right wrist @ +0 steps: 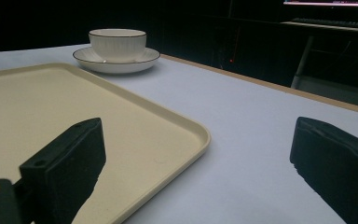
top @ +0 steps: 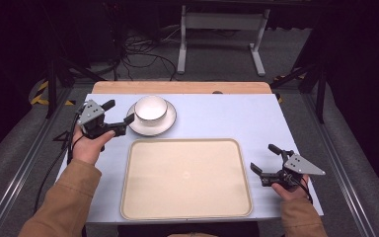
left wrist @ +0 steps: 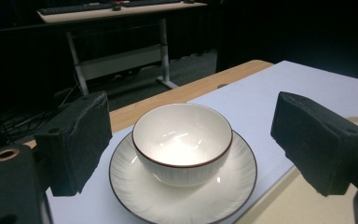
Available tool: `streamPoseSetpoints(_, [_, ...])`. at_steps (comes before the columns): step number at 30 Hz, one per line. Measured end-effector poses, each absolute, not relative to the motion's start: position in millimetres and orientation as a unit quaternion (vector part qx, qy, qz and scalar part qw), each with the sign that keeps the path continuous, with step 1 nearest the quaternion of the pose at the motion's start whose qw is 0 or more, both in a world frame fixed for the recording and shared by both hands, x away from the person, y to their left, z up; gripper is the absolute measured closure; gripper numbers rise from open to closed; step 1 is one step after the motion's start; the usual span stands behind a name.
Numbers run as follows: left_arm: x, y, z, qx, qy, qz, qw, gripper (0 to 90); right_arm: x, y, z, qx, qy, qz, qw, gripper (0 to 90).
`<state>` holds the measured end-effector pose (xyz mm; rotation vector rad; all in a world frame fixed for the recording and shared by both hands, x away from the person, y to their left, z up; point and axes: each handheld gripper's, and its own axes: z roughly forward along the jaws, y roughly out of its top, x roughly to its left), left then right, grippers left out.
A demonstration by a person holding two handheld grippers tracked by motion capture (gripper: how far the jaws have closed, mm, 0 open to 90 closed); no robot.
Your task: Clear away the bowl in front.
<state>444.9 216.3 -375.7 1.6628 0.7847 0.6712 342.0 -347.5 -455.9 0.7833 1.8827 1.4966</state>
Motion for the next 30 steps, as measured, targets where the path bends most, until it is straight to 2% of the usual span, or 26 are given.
streamPoseSetpoints(30, [508.5, 202.6, -357.5, 0.722, 0.351, 0.285, 0.524, 10.4, 342.5, -344.6, -455.6, 0.301, 0.716, 0.550, 0.308, 2.3])
